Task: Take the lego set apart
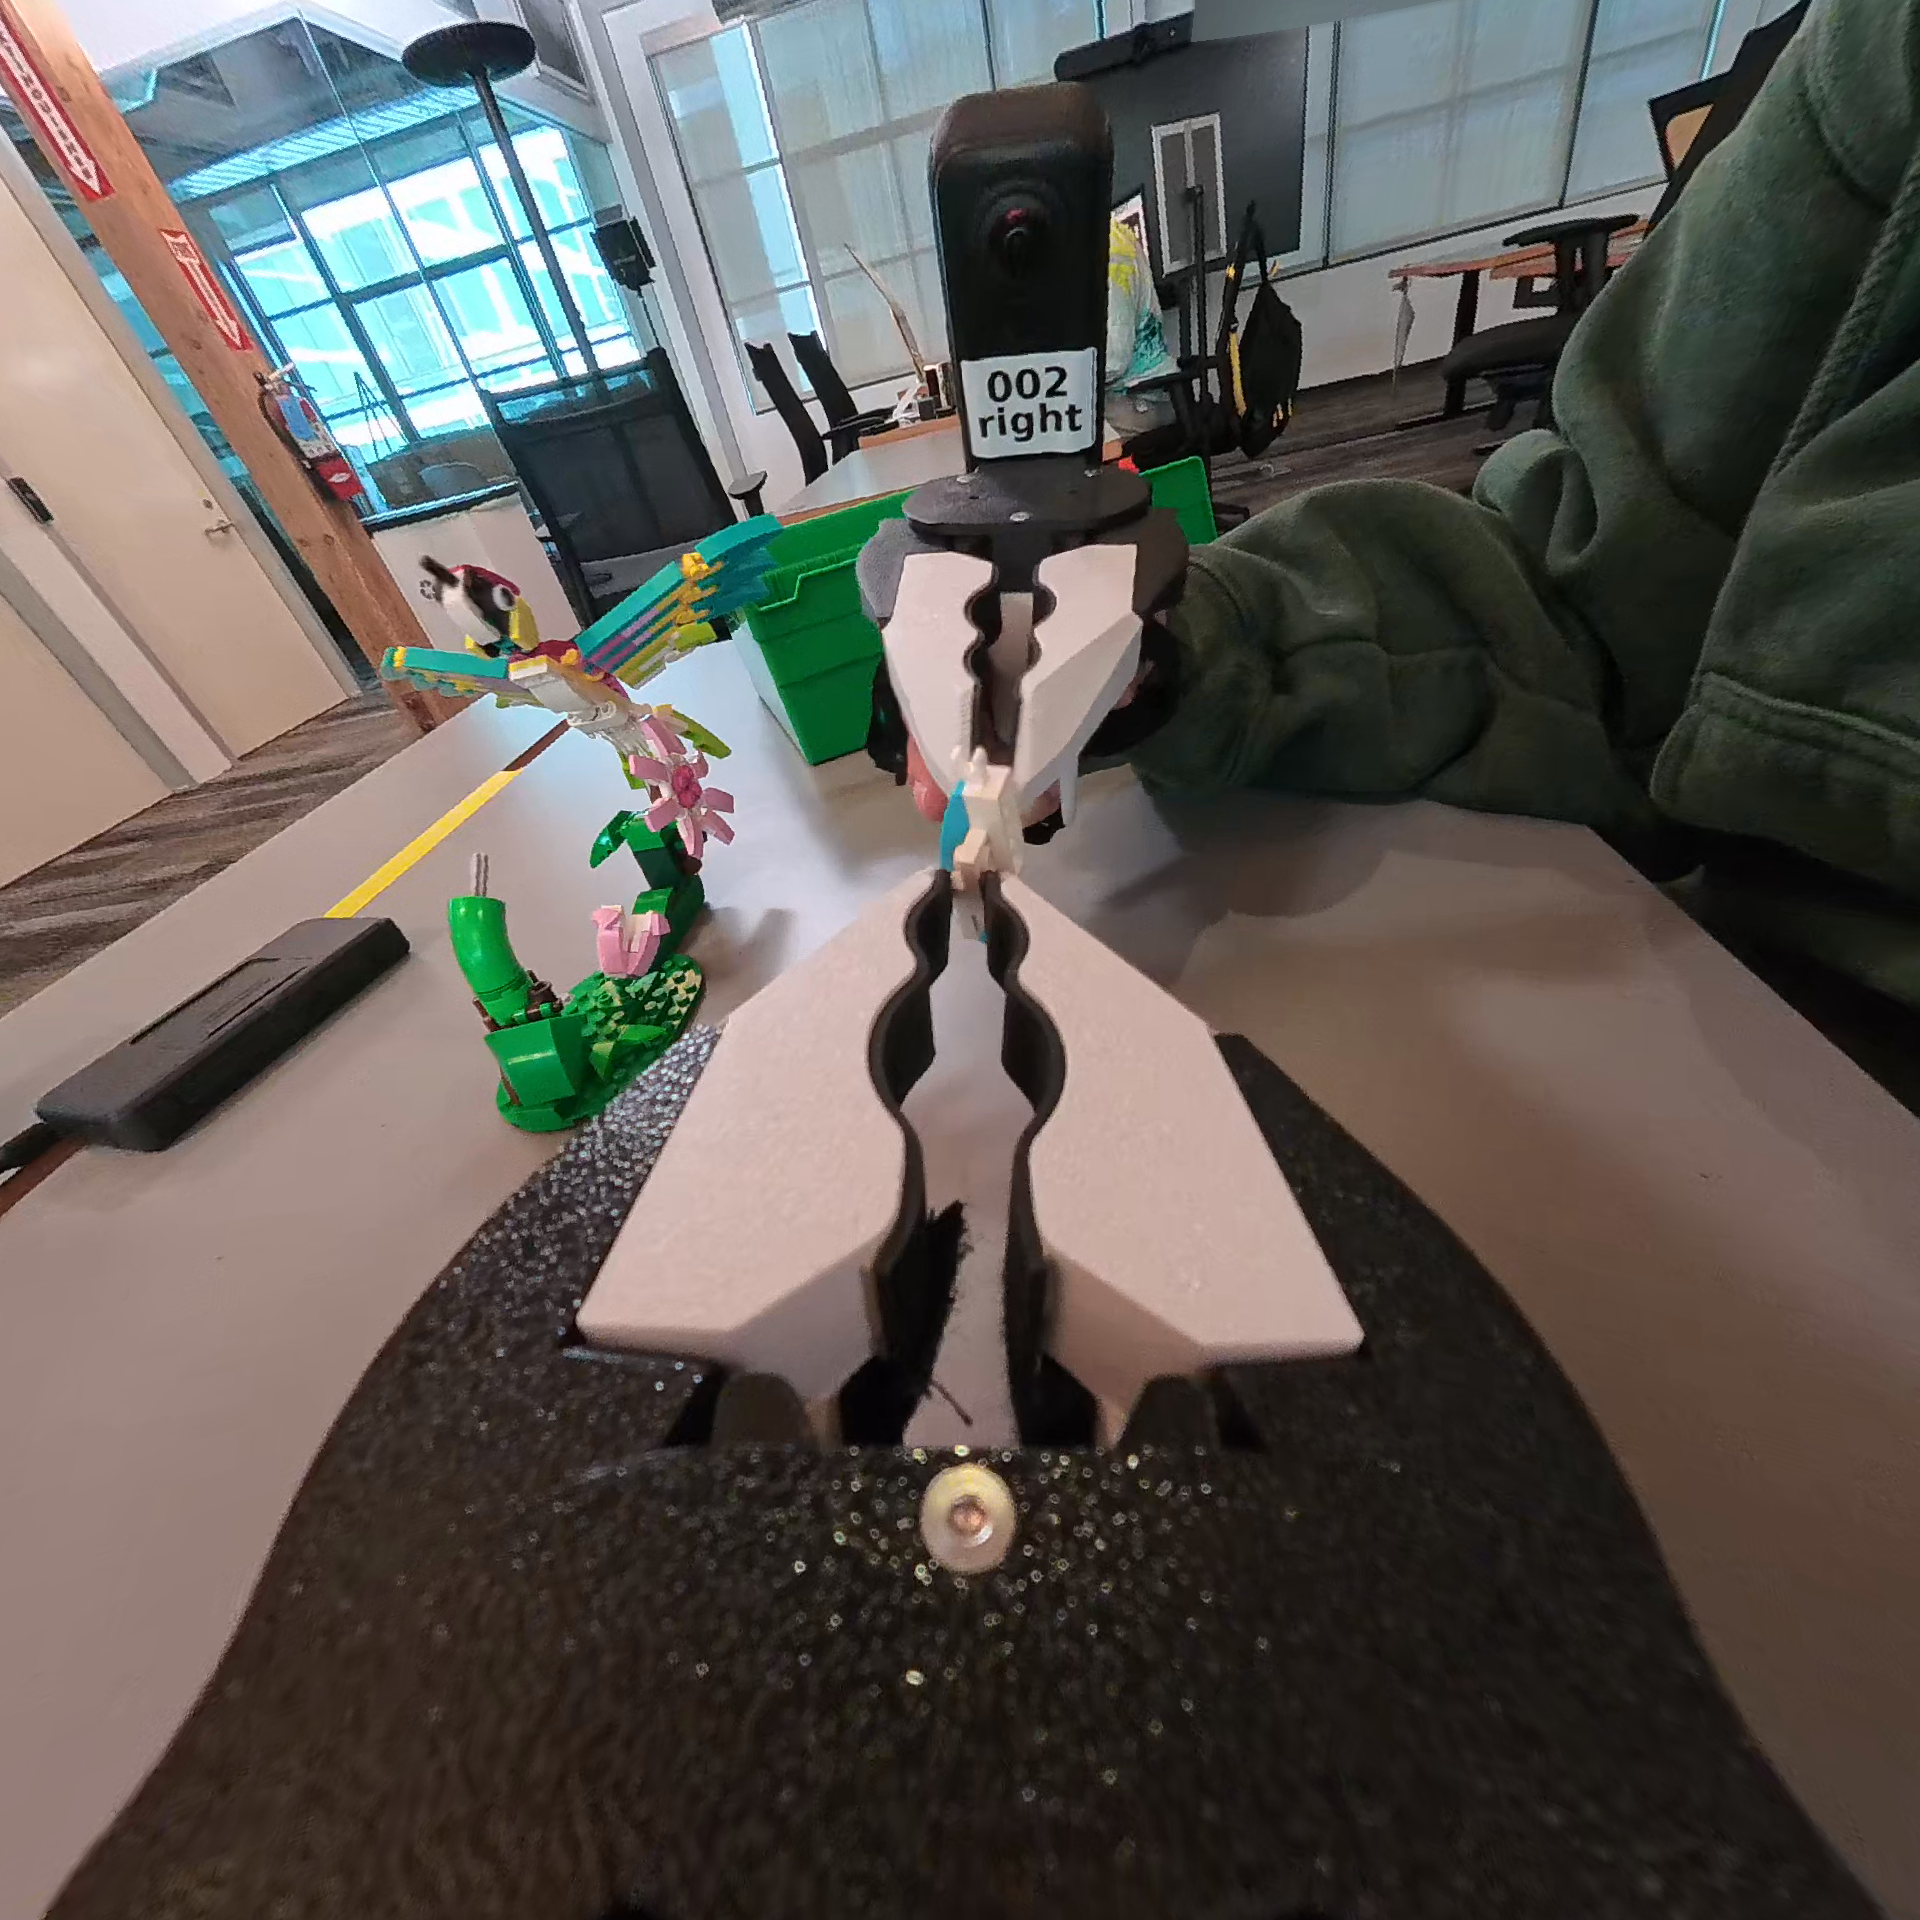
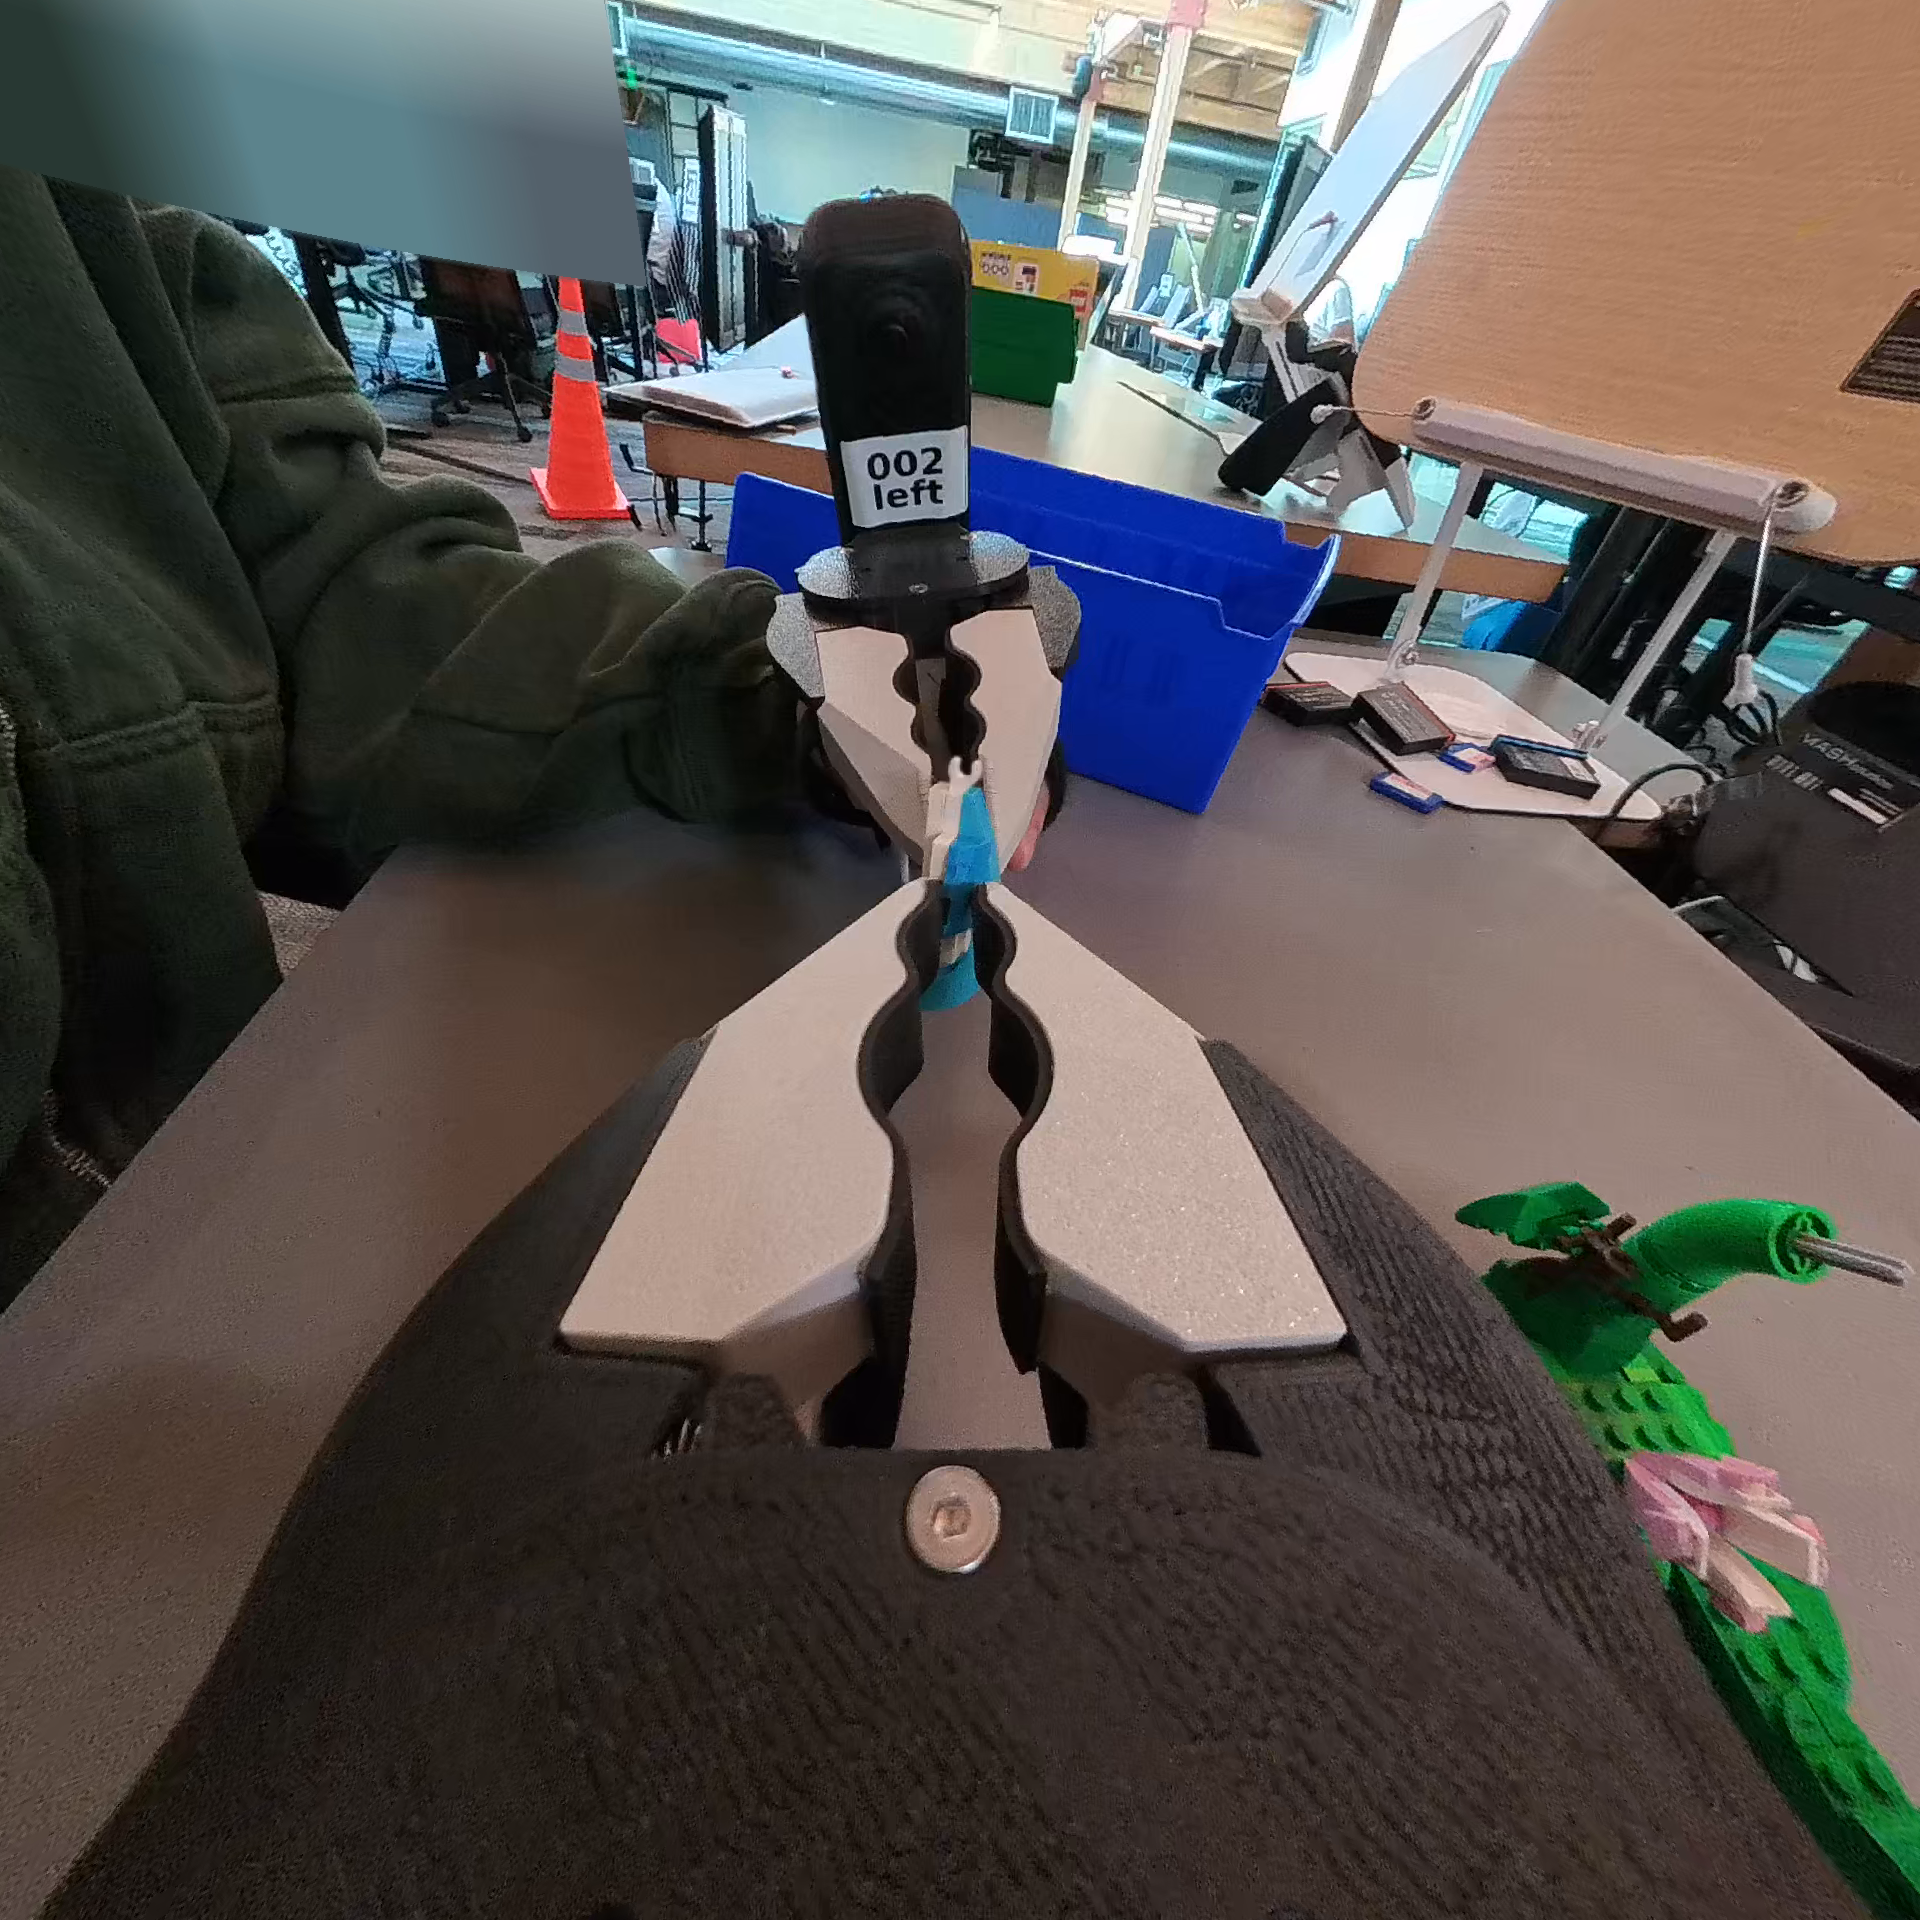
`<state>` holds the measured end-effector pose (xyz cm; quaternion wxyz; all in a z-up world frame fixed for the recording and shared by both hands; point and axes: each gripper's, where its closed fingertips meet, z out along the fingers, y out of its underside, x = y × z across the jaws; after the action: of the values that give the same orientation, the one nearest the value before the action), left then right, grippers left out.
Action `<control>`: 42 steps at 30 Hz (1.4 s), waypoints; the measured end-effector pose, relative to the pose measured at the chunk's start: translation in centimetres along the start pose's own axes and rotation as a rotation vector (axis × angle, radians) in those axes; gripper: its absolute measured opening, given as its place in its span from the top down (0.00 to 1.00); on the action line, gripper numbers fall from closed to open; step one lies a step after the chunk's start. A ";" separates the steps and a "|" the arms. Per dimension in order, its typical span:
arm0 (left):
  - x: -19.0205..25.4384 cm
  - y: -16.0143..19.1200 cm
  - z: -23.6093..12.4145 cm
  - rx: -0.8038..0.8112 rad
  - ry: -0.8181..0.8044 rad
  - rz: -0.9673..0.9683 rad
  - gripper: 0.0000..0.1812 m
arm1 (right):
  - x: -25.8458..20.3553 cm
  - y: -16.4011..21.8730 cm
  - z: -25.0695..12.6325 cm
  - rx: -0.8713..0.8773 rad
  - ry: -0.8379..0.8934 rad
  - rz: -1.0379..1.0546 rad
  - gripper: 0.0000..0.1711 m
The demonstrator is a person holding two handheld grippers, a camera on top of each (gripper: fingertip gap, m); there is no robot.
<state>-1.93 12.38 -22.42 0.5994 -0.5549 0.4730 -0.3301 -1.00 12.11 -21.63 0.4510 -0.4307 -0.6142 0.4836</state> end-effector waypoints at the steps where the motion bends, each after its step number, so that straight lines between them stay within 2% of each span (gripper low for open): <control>1: -0.1 0.0 0.0 0.003 -0.006 -0.010 0.97 | 0.2 0.0 0.0 0.001 0.010 0.001 0.98; 4: -1.6 0.0 -0.1 0.024 -0.078 -0.106 0.97 | 1.5 -0.1 0.2 0.002 0.110 -0.028 0.99; 8: -3.9 1.2 -0.3 -0.008 -0.185 -0.296 0.85 | 3.3 -0.3 0.5 -0.020 0.329 -0.211 0.99; 9: -4.2 1.1 -0.3 0.006 -0.193 -0.328 0.84 | 3.7 -0.2 0.6 -0.043 0.385 -0.275 0.99; 13: -5.1 0.5 -0.6 0.047 -0.258 -0.397 0.85 | 5.0 0.0 0.7 -0.132 0.605 -0.505 0.99; 18: -5.0 1.0 0.0 0.021 -0.291 -0.370 0.89 | 5.4 0.7 1.1 -0.232 0.728 -0.708 0.99; 22: -5.5 1.6 0.1 0.006 -0.360 -0.314 0.95 | 5.6 1.2 1.3 -0.262 0.745 -0.754 0.99; 28: -5.7 1.8 0.0 0.016 -0.364 -0.333 0.91 | 5.9 1.8 1.3 -0.270 0.741 -0.712 0.99; 39: -6.0 1.8 -0.1 0.013 -0.397 -0.282 0.95 | 5.7 2.1 1.7 -0.254 0.698 -0.663 0.99; 42: -6.3 1.8 -0.4 0.012 -0.421 -0.270 0.90 | 5.6 2.2 1.8 -0.250 0.688 -0.645 1.00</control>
<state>-4.62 18.32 -22.89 0.6385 -0.6662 0.2572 -0.2870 -3.76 17.54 -23.23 0.6995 -0.4042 -0.5850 0.0711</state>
